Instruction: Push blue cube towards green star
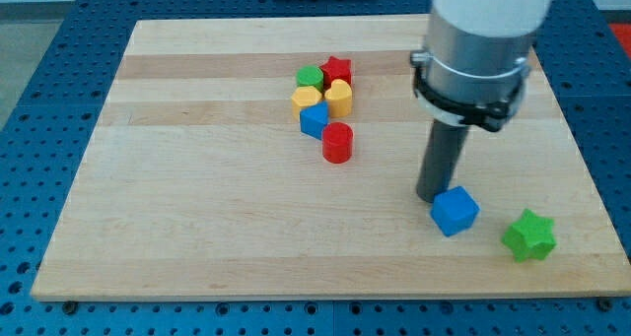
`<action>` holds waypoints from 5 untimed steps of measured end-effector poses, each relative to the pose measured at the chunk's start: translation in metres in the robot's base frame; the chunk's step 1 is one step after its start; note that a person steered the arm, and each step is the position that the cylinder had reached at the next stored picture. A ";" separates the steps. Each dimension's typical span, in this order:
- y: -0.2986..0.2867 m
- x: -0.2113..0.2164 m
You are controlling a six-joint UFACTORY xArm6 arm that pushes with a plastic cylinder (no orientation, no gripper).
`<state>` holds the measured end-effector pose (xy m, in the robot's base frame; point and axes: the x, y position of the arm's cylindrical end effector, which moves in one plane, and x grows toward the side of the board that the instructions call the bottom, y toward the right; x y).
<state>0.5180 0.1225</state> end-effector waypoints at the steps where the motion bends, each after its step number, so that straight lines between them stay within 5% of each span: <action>1: 0.014 0.002; 3: 0.016 0.003; 5: 0.016 -0.050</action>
